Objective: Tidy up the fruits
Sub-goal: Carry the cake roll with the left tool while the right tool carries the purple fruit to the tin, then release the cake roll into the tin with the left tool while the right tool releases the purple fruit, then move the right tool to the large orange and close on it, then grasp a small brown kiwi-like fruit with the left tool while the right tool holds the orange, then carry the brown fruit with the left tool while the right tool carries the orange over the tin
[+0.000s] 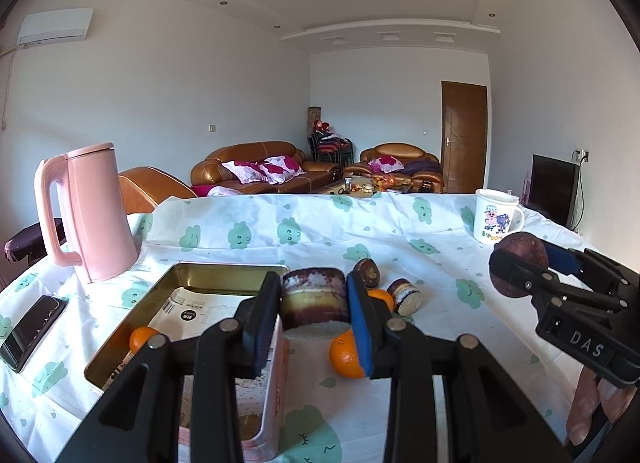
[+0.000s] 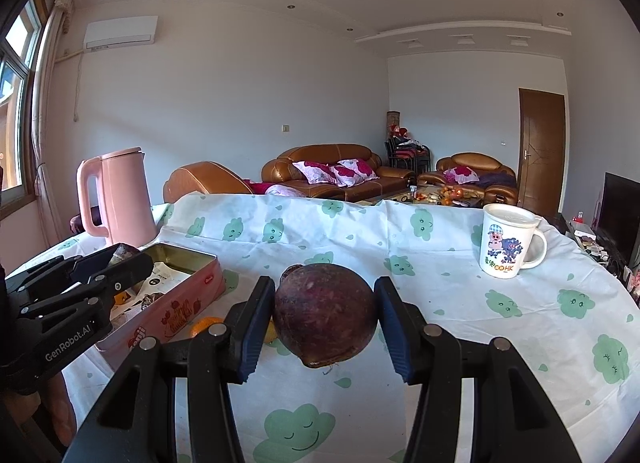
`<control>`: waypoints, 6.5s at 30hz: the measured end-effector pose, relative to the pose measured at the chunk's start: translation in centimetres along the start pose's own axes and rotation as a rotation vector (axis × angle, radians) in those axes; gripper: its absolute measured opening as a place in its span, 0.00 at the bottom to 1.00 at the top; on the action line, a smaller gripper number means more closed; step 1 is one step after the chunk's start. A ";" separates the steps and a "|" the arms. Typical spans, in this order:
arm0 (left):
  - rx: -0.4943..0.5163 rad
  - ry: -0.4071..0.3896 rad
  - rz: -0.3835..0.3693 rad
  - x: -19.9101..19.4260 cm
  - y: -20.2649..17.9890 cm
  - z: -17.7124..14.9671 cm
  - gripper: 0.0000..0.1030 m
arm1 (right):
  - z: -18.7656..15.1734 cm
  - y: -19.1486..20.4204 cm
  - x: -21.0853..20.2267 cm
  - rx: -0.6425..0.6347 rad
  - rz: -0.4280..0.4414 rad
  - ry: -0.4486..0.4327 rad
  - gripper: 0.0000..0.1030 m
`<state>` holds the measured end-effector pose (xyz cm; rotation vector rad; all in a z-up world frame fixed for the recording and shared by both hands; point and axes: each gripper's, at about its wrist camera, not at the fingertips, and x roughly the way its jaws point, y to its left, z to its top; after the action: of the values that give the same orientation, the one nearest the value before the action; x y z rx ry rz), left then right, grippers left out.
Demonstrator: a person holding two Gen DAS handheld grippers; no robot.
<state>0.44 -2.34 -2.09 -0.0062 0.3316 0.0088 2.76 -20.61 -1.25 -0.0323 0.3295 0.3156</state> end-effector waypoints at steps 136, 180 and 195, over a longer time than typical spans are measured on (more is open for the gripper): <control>0.169 0.479 -0.056 12.4 -4.8 -1.3 0.35 | -0.9 -3.9 8.1 0.068 -0.060 0.314 0.48; 0.029 0.237 -0.053 8.9 -2.8 0.4 0.26 | -0.3 -3.7 4.7 0.063 0.055 0.124 0.48; 0.034 0.146 -0.037 7.2 -2.6 0.8 0.26 | -0.2 -3.4 3.6 0.045 0.053 0.066 0.48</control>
<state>7.51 -4.93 -3.68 0.0207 0.4779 -0.0337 6.95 -22.81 -2.67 0.0108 0.4030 0.3603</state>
